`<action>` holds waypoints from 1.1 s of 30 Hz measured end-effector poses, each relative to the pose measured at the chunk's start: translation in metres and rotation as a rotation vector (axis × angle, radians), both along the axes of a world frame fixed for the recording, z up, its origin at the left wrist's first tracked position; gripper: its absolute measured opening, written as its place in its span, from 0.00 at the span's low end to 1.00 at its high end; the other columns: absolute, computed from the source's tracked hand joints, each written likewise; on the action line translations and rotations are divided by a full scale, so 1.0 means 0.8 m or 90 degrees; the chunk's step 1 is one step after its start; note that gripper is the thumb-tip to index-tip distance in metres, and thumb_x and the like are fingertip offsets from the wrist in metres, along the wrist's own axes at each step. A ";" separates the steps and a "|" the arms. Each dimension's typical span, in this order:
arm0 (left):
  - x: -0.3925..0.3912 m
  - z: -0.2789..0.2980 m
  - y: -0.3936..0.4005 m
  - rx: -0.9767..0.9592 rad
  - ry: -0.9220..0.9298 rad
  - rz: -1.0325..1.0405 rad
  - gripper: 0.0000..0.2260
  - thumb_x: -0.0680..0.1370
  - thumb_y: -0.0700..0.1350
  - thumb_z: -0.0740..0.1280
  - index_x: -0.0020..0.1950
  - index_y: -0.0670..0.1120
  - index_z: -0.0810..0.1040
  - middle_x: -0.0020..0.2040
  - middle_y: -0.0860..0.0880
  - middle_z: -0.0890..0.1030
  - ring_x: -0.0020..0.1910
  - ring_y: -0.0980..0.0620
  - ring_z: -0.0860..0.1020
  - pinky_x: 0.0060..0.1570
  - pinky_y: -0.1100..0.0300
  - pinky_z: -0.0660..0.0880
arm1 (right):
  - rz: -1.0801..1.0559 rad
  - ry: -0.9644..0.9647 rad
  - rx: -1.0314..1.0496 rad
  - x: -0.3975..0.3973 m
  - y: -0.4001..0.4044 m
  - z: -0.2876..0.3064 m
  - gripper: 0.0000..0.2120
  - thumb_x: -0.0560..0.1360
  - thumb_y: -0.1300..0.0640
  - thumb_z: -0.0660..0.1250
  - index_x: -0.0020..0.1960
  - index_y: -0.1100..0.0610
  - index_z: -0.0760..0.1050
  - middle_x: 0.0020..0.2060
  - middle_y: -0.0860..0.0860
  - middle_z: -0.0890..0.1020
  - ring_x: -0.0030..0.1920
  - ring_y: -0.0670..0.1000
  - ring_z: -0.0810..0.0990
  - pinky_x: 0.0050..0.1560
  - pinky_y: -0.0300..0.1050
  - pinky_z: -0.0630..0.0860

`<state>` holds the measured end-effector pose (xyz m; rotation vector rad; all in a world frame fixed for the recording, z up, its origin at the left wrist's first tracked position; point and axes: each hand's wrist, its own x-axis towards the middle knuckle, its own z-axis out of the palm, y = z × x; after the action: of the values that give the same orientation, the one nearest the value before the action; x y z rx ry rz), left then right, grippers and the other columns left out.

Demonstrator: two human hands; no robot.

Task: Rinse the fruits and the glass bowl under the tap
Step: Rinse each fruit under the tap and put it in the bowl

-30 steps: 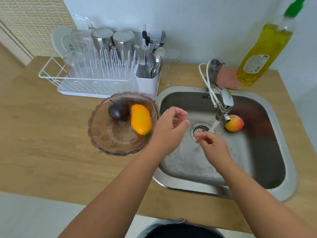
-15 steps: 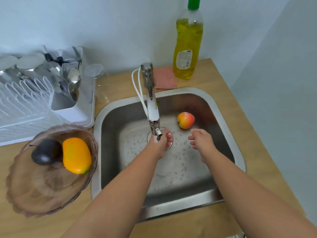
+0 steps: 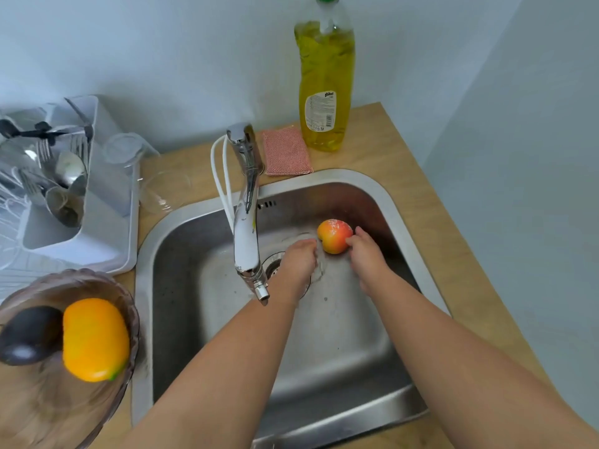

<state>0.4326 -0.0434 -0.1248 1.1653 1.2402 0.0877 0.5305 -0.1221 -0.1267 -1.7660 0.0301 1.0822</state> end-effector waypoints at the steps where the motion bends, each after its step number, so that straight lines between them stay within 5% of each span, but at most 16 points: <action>1: 0.002 0.000 0.000 0.010 0.002 -0.010 0.11 0.81 0.42 0.59 0.39 0.51 0.73 0.37 0.48 0.74 0.39 0.46 0.72 0.42 0.53 0.68 | -0.010 0.010 0.008 0.001 0.002 -0.003 0.28 0.79 0.58 0.58 0.78 0.51 0.57 0.74 0.53 0.66 0.71 0.55 0.68 0.68 0.49 0.66; 4: 0.001 -0.001 0.000 0.008 -0.018 -0.005 0.08 0.82 0.44 0.61 0.44 0.49 0.76 0.44 0.46 0.79 0.40 0.50 0.75 0.43 0.56 0.70 | -0.018 0.026 0.019 -0.001 0.004 -0.004 0.25 0.80 0.57 0.58 0.77 0.51 0.61 0.72 0.53 0.69 0.69 0.54 0.70 0.60 0.47 0.67; 9: -0.017 -0.010 -0.002 0.010 -0.025 0.075 0.12 0.82 0.47 0.62 0.41 0.46 0.76 0.40 0.47 0.77 0.41 0.47 0.74 0.44 0.54 0.69 | -0.037 0.016 0.039 -0.017 -0.005 -0.004 0.20 0.81 0.58 0.59 0.72 0.54 0.69 0.67 0.55 0.75 0.65 0.55 0.75 0.61 0.48 0.70; 13: -0.034 -0.002 -0.012 -0.065 -0.096 0.175 0.12 0.83 0.50 0.63 0.59 0.43 0.72 0.53 0.43 0.77 0.52 0.42 0.81 0.46 0.49 0.81 | -0.073 0.036 0.083 -0.043 -0.022 0.010 0.15 0.81 0.60 0.60 0.66 0.55 0.74 0.58 0.53 0.79 0.56 0.53 0.79 0.49 0.43 0.75; 15: -0.045 0.005 -0.017 -0.074 -0.106 0.210 0.12 0.83 0.52 0.63 0.60 0.47 0.71 0.58 0.42 0.76 0.57 0.37 0.81 0.43 0.46 0.82 | -0.068 0.038 0.101 -0.057 -0.032 0.016 0.13 0.80 0.60 0.61 0.64 0.54 0.74 0.53 0.52 0.80 0.51 0.52 0.80 0.46 0.41 0.76; 19: -0.073 0.018 -0.032 -0.073 -0.159 0.237 0.13 0.83 0.55 0.59 0.61 0.51 0.76 0.61 0.41 0.80 0.55 0.39 0.83 0.38 0.52 0.81 | -0.002 0.011 0.108 -0.082 -0.041 0.023 0.14 0.80 0.57 0.63 0.64 0.55 0.77 0.54 0.53 0.81 0.49 0.50 0.80 0.48 0.41 0.76; 24: -0.100 0.028 -0.044 -0.080 -0.215 0.241 0.18 0.83 0.56 0.58 0.67 0.48 0.75 0.62 0.42 0.81 0.60 0.38 0.81 0.54 0.44 0.80 | 0.087 -0.035 0.121 -0.094 -0.047 0.036 0.13 0.78 0.52 0.65 0.62 0.51 0.78 0.60 0.52 0.78 0.56 0.51 0.77 0.52 0.43 0.75; 28: -0.113 0.040 -0.054 -0.071 -0.197 0.251 0.27 0.77 0.63 0.57 0.68 0.48 0.74 0.62 0.42 0.82 0.59 0.41 0.82 0.54 0.46 0.82 | 0.203 -0.079 0.156 -0.108 -0.043 0.043 0.20 0.75 0.48 0.69 0.66 0.47 0.72 0.64 0.48 0.74 0.60 0.48 0.76 0.56 0.41 0.73; 33: -0.125 0.046 -0.065 -0.073 -0.187 0.295 0.20 0.85 0.57 0.52 0.66 0.47 0.74 0.59 0.40 0.82 0.55 0.44 0.83 0.53 0.49 0.82 | 0.296 -0.115 0.177 -0.128 -0.034 0.050 0.26 0.71 0.49 0.73 0.68 0.47 0.71 0.61 0.48 0.76 0.59 0.49 0.77 0.56 0.44 0.78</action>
<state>0.3328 -0.0951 -0.0884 0.7182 1.2115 0.5102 0.4277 -0.1491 -0.0863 -1.6452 -0.6399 1.1781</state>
